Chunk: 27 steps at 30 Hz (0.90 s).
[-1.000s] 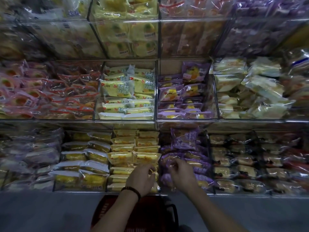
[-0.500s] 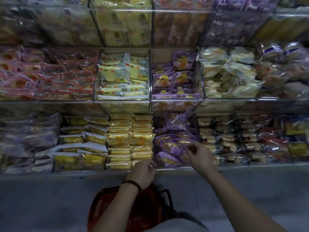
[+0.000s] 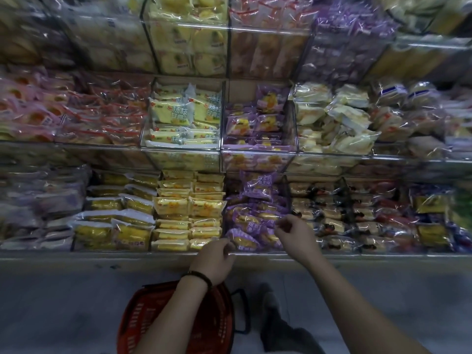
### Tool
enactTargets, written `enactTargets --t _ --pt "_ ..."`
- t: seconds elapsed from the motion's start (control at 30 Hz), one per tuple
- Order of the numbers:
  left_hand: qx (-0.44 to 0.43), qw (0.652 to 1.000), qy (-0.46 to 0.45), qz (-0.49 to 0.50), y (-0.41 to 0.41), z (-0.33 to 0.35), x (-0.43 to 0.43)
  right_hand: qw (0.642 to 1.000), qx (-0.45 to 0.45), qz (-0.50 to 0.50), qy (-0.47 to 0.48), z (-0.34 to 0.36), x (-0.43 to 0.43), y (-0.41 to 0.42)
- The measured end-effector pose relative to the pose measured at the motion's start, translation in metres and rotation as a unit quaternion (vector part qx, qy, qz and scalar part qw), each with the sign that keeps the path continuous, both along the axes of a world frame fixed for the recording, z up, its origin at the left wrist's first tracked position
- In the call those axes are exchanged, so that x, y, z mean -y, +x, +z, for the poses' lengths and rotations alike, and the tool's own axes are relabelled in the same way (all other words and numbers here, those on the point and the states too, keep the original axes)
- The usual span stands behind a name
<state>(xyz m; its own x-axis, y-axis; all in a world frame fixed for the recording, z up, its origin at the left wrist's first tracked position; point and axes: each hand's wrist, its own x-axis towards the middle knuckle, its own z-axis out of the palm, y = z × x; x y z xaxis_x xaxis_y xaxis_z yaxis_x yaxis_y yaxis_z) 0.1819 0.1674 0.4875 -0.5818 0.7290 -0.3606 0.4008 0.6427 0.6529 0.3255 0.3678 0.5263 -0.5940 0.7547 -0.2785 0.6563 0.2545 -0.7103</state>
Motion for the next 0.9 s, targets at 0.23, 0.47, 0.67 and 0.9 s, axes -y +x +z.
enactTargets --t 0.23,0.47,0.67,0.9 --pt "0.004 0.999 -0.009 0.039 -0.001 -0.001 -0.064 0.996 -0.023 0.001 -0.082 -0.028 -0.072 -0.043" --pt "0.005 0.996 -0.024 0.091 0.006 -0.007 -0.118 0.994 -0.019 -0.016 -0.109 -0.06 -0.129 -0.1" --pt "0.004 0.993 -0.021 0.112 0.008 -0.008 -0.141 0.971 -0.021 -0.079 -0.224 -0.083 -0.143 -0.125" --pt "-0.003 0.995 -0.019 0.097 -0.001 -0.011 -0.119 0.978 0.021 -0.103 -0.183 -0.087 -0.134 -0.141"
